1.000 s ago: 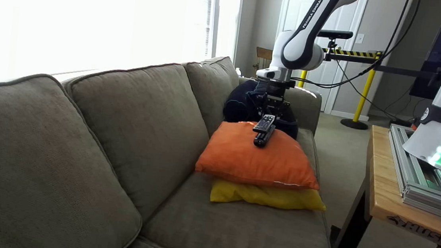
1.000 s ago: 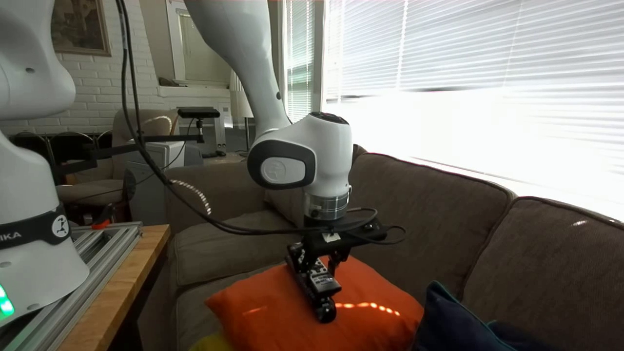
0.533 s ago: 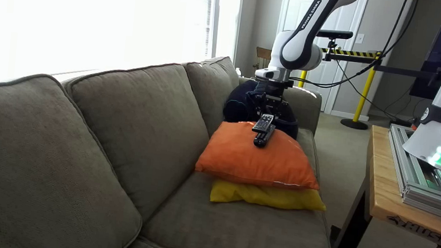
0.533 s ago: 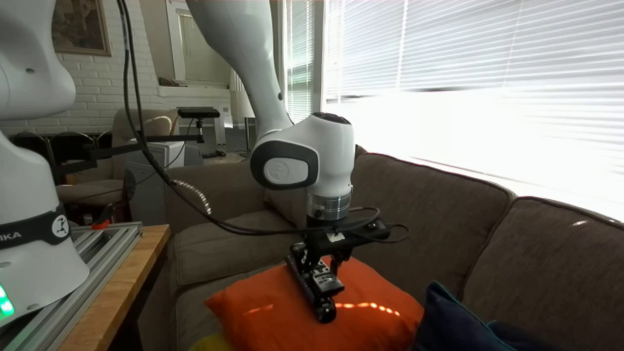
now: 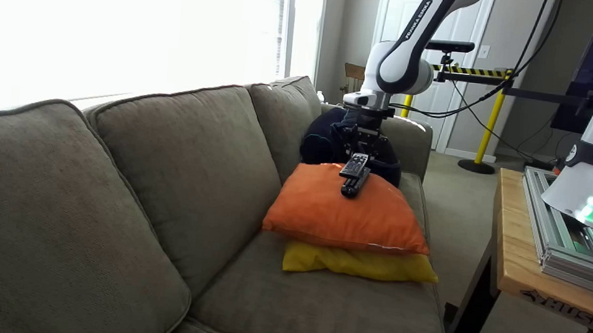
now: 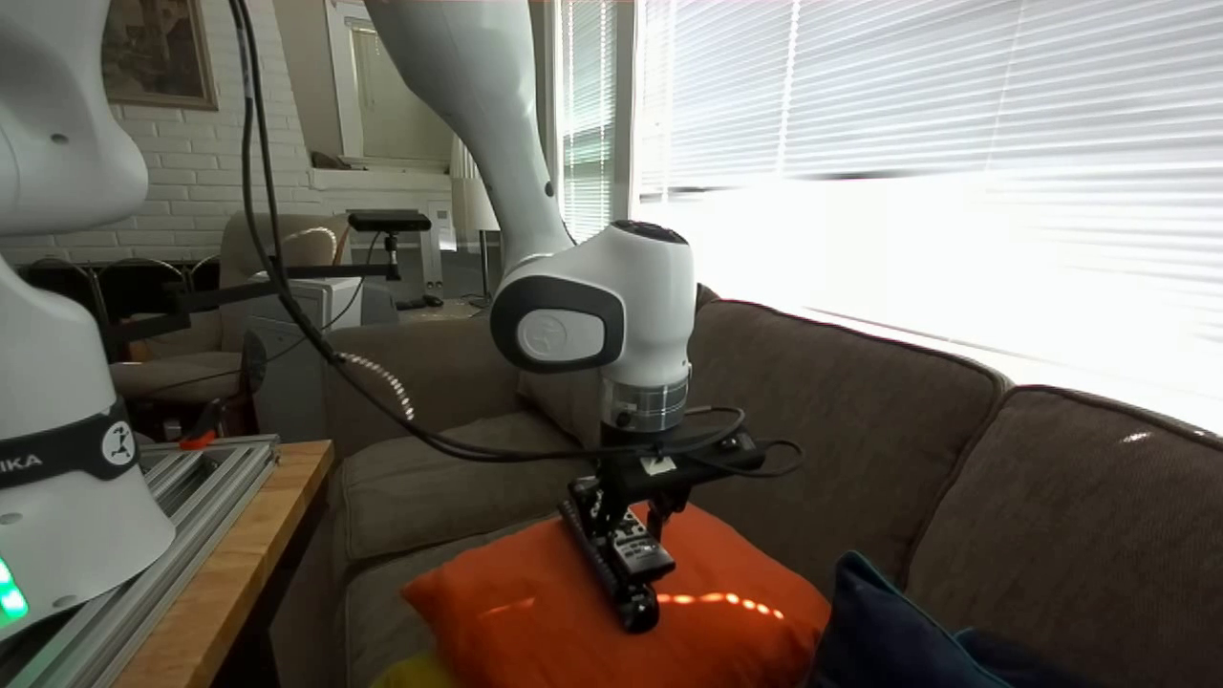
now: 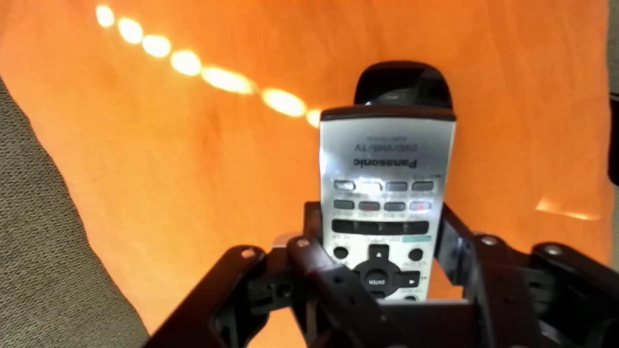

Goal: Swap the positions of the remotes

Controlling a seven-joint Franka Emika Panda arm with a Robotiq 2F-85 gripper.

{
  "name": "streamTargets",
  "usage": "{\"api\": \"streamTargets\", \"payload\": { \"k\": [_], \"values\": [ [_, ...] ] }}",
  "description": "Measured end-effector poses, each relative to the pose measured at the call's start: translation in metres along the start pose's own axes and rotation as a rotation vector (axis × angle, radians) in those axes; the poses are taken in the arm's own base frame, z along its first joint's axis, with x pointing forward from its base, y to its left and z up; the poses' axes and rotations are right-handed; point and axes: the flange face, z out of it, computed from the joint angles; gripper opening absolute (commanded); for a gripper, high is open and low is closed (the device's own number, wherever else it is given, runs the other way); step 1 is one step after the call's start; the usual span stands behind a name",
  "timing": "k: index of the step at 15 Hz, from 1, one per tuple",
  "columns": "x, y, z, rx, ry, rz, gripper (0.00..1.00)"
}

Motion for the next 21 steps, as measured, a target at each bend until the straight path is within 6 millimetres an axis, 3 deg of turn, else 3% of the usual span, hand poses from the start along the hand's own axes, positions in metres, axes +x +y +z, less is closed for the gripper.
{"api": "streamTargets", "payload": {
  "k": [12, 13, 14, 16, 21],
  "values": [
    [-0.0014, -0.0037, 0.0017, 0.011, -0.003, 0.007, 0.31],
    [-0.0018, -0.0039, 0.0018, 0.011, -0.004, 0.008, 0.81],
    [-0.0022, -0.004, 0.0018, 0.011, -0.005, 0.009, 0.83],
    [-0.0027, -0.0042, 0.0018, 0.012, -0.006, 0.013, 0.97],
    [-0.0029, -0.0039, 0.0012, 0.012, -0.012, 0.019, 1.0]
  ]
}}
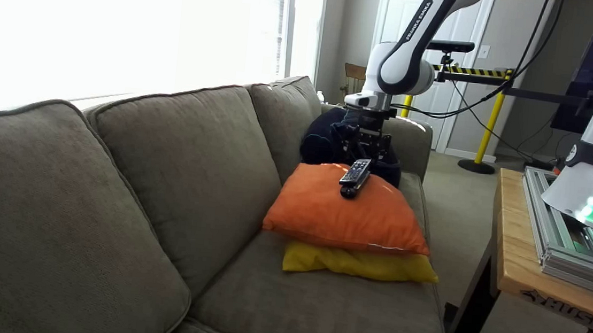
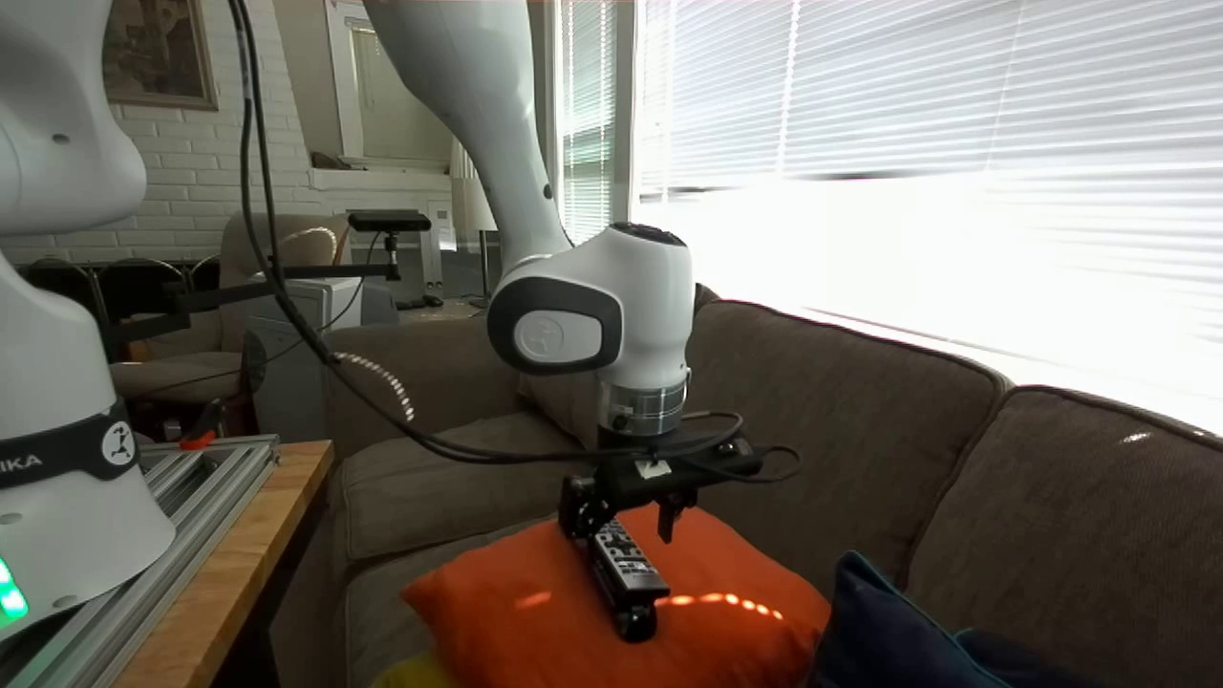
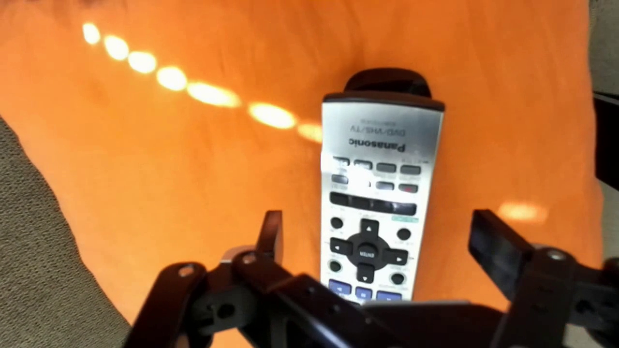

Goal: Swap the positions of the remotes

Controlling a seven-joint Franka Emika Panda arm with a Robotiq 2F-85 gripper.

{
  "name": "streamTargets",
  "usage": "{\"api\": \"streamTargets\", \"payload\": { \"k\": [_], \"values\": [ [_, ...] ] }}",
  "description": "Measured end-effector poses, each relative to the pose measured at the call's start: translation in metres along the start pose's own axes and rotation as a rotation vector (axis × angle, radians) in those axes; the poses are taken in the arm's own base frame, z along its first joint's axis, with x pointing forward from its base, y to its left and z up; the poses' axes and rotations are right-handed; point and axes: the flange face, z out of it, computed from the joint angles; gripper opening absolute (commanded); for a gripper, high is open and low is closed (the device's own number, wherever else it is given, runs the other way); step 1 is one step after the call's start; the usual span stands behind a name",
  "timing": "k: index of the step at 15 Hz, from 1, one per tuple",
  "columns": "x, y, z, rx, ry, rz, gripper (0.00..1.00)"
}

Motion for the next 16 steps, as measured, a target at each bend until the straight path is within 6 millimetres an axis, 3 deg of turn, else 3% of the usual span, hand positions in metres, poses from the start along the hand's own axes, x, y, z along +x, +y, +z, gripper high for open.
{"api": "streamTargets", "payload": {
  "k": [3, 6, 13, 16],
  "values": [
    [0.001, 0.001, -0.003, -0.002, 0.0, 0.006, 1.0],
    [0.009, 0.005, -0.023, 0.028, 0.023, 0.052, 1.0],
    [0.036, 0.015, -0.134, -0.025, 0.057, 0.395, 1.0],
    [0.04, 0.008, -0.166, -0.046, 0.028, 0.534, 1.0]
  ]
}}
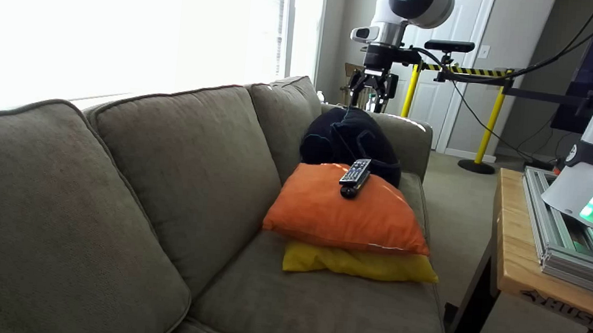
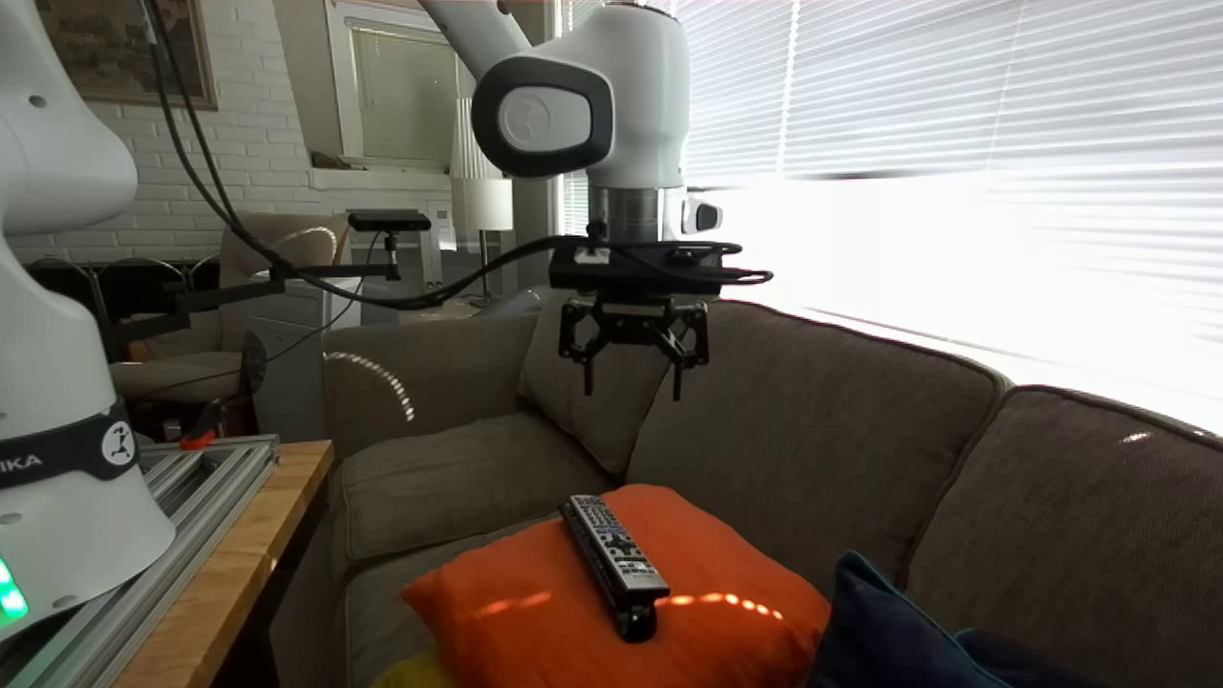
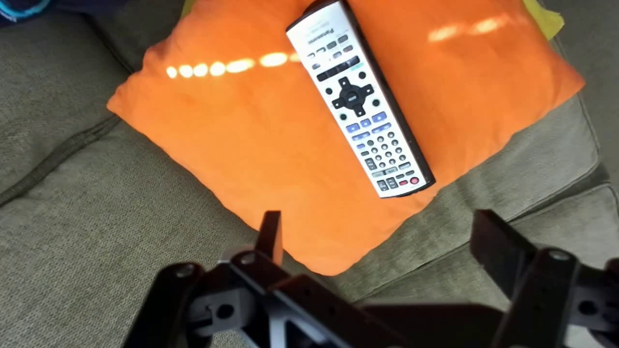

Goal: Swap the positions of the remotes

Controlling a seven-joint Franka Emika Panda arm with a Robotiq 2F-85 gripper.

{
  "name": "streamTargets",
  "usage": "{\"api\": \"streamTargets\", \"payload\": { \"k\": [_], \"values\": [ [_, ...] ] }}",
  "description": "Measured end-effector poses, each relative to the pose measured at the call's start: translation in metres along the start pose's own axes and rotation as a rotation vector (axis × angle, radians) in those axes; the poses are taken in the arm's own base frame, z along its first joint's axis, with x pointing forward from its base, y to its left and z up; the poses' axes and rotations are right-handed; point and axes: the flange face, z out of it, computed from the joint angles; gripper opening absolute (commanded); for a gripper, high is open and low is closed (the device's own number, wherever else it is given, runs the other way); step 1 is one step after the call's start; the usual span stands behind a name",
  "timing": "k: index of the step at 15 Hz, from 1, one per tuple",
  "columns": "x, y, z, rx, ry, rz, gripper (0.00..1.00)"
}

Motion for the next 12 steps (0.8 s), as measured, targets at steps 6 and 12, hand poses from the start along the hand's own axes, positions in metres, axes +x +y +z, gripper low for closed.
{"api": "streamTargets", "payload": {
  "k": [6, 12],
  "values": [
    [-0.002, -0.006, -0.009, 0.021, -0.01, 0.005, 1.0],
    [0.01, -0.001, -0.002, -0.173, -0.002, 0.242, 1.0]
  ]
}}
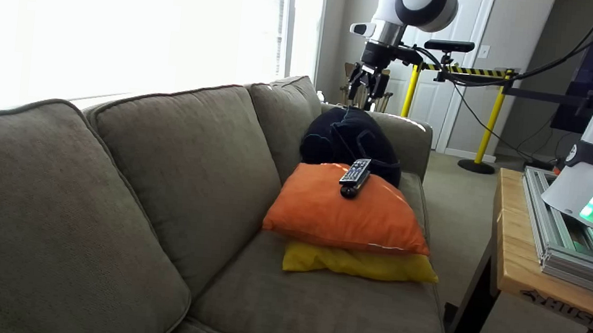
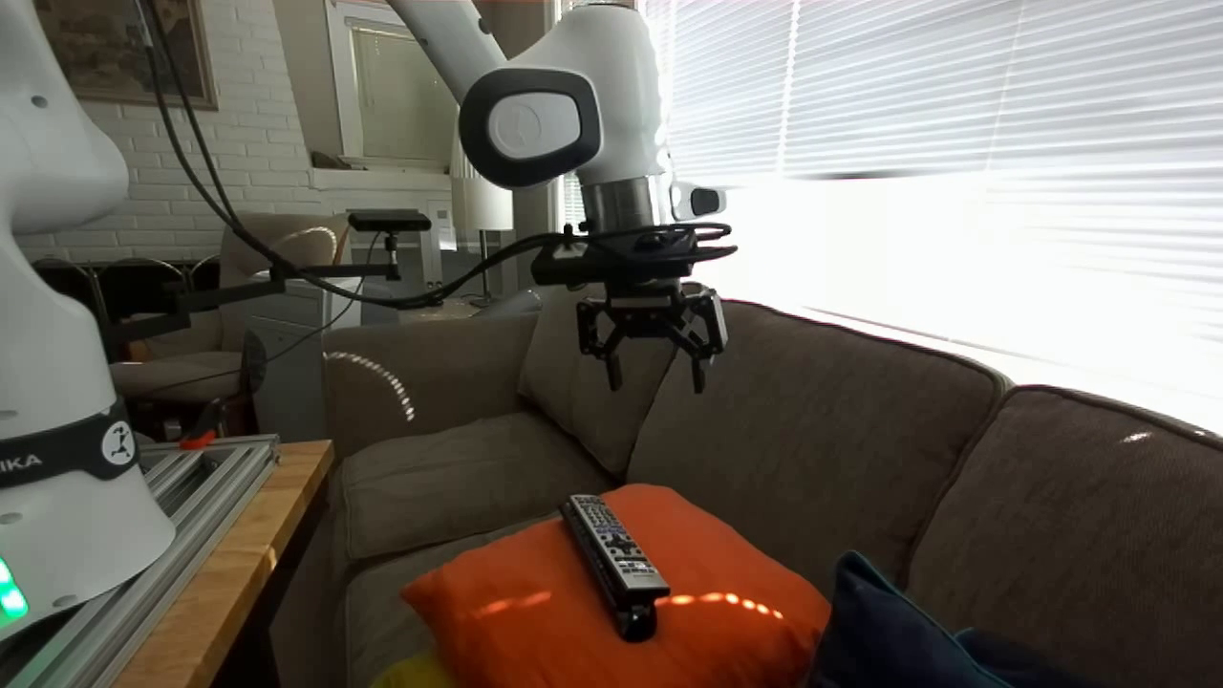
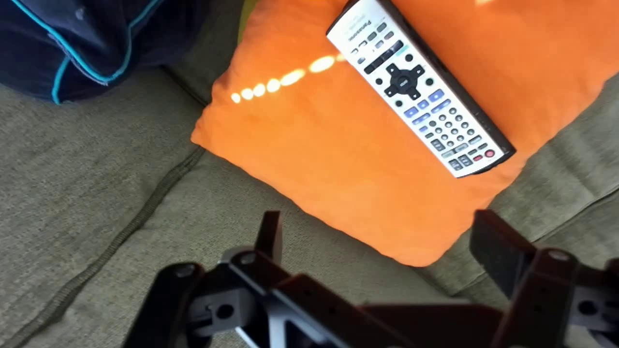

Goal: Swap the positions of the remotes

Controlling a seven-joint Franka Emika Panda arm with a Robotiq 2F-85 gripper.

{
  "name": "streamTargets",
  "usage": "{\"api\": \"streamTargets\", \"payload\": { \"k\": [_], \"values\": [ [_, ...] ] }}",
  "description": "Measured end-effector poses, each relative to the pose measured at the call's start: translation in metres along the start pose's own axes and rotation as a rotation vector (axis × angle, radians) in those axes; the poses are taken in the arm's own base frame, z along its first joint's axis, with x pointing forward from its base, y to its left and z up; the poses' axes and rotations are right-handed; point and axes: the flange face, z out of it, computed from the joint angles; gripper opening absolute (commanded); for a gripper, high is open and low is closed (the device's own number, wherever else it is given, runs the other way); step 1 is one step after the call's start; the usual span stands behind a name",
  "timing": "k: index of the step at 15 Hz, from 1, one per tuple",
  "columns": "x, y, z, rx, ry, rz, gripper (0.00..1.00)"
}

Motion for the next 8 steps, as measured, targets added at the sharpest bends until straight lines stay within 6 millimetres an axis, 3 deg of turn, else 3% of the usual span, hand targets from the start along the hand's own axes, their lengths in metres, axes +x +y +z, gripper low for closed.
{"api": "streamTargets", "payload": {
  "k": [5, 8],
  "values": [
    [-0.024, -0.003, 0.011, -0.041, -0.083, 0.244, 1.0],
    [-0.025, -0.011, 0.016, -0.016, -0.155, 0.401, 1.0]
  ]
}}
